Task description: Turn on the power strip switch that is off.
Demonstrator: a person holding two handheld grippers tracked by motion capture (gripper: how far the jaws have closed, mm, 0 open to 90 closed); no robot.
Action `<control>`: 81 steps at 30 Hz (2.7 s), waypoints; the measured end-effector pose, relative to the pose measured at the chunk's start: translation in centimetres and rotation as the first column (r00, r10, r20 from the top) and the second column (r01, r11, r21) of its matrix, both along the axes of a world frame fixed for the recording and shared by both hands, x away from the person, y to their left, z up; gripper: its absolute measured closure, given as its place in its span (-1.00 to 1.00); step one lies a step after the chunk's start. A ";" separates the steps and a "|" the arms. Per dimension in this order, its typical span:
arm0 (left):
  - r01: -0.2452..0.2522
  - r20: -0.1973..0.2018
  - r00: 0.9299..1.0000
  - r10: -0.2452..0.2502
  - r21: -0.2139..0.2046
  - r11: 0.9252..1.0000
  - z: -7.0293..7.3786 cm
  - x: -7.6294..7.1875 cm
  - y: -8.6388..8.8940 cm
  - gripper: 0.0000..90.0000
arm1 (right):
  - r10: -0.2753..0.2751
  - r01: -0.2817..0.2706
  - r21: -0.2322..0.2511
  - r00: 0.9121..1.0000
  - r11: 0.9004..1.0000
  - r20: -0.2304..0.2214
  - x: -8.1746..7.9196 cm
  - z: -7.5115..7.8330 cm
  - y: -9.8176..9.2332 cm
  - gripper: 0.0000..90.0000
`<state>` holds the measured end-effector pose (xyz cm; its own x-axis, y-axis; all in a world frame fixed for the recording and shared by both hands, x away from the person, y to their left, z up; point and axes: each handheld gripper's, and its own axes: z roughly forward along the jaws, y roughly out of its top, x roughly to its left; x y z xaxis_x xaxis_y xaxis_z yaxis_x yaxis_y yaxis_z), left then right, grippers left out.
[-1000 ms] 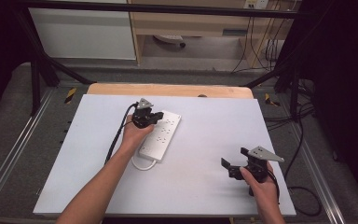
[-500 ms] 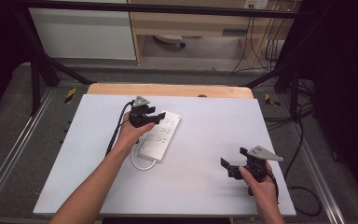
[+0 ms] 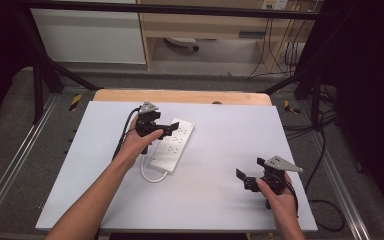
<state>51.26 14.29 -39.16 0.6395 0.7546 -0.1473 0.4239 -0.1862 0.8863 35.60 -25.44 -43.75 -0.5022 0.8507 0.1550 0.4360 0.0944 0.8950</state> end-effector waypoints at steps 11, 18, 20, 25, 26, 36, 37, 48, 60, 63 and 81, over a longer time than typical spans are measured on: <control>0.005 0.006 1.000 -0.005 -0.008 1.000 1.5 -1.8 1.9 -0.83 | 0.004 -0.004 0.001 1.000 1.000 -0.001 0.1 0.0 0.1 -0.94; 0.006 0.023 1.000 -0.006 -0.013 1.000 2.2 -3.5 3.8 -0.83 | 0.006 -0.006 -0.002 1.000 1.000 -0.002 0.1 0.0 0.2 -0.94; 0.005 0.027 1.000 -0.005 -0.012 1.000 2.5 -4.0 4.3 -0.84 | 0.006 -0.006 -0.005 1.000 1.000 -0.001 0.1 0.0 0.3 -0.94; 0.008 0.046 0.999 -0.007 -0.020 1.000 3.2 -4.9 5.3 -0.86 | 0.009 -0.009 -0.008 1.000 1.000 0.000 0.1 0.0 0.4 -0.94; 0.008 0.050 0.999 -0.007 -0.023 1.000 3.3 -5.1 5.4 -0.86 | 0.008 -0.008 -0.007 1.000 1.000 -0.001 0.1 0.0 0.4 -0.94; 0.003 0.073 0.997 -0.001 -0.028 1.000 4.0 -7.2 7.0 -0.86 | 0.008 -0.008 0.001 1.000 1.000 0.002 0.1 0.0 0.3 -0.95; 0.002 0.075 0.997 0.000 -0.026 1.000 4.0 -7.4 7.2 -0.86 | 0.010 -0.010 0.001 1.000 1.000 0.001 0.1 0.0 0.3 -0.95; -0.011 0.086 0.996 0.014 -0.043 0.999 4.3 -9.5 9.3 -0.87 | 0.016 -0.016 0.000 1.000 1.000 0.004 0.1 0.0 0.3 -0.95; -0.046 0.090 0.995 0.051 -0.050 0.998 3.9 -11.3 12.1 -0.87 | 0.014 -0.014 -0.006 1.000 1.000 0.001 0.1 0.0 0.4 -0.95; -0.061 0.088 0.994 0.066 -0.057 0.997 3.8 -11.8 12.8 -0.87 | 0.013 -0.013 -0.008 1.000 1.000 -0.003 0.1 -0.1 0.4 -0.95; -0.103 0.083 0.991 0.109 -0.071 0.992 1.9 -14.3 16.2 -0.87 | 0.012 -0.012 -0.015 1.000 1.000 -0.004 0.1 -0.1 0.5 -0.95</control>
